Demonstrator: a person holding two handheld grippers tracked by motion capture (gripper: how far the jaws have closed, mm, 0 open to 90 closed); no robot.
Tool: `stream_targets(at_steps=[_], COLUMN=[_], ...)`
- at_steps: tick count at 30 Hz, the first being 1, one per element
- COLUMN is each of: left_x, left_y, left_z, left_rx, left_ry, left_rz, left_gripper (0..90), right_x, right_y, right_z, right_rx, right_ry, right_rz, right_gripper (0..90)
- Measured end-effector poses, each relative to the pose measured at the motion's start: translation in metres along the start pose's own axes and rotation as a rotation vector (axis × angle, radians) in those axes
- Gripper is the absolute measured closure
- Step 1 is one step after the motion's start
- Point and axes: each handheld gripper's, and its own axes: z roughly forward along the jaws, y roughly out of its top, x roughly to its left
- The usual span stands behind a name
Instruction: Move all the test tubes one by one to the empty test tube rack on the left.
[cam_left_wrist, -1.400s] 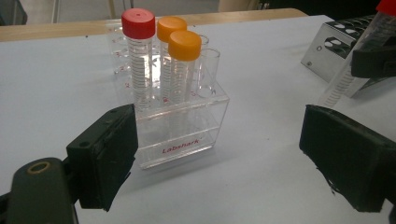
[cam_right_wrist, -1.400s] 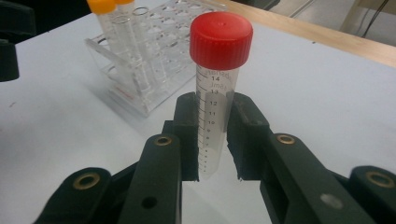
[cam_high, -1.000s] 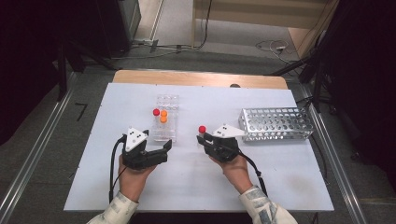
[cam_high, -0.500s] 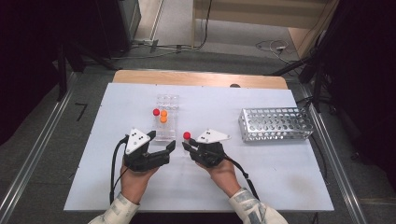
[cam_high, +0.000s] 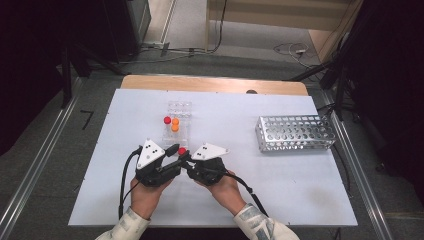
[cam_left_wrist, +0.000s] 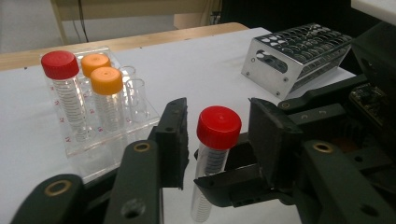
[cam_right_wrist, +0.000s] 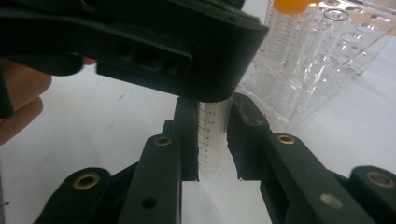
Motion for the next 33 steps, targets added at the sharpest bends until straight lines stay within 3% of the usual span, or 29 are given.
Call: stream_targets(at_steps=[5, 12, 17, 24, 33], left_x=[0.0, -0.001, 0.0, 0.004, 0.016], left_y=[-0.001, -0.001, 0.0, 0.002, 0.019], left_z=[0.001, 0.001, 0.002, -0.001, -0.016], left_rx=[0.0, -0.001, 0.003, 0.004, -0.017], left_ry=[0.009, 0.014, 0.011, 0.019, 0.056], left_rz=[0.01, -0.001, -0.012, -0.038, -0.057], left_gripper=[68.8, 70.3, 70.6, 70.6, 70.7], right_x=[0.001, 0.001, -0.002, -0.022, -0.051], right_y=[0.0, 0.0, 0.001, -0.008, -0.036], right_z=[0.0, -0.001, -0.006, -0.025, -0.063], right_rx=[0.002, 0.003, 0.002, -0.005, -0.001], right_ry=[0.007, 0.01, 0.022, -0.004, -0.079], right_rz=[-0.006, -0.003, -0.02, 0.014, 0.063], right_gripper=[71.6, 70.4, 47.1, 39.8, 38.3])
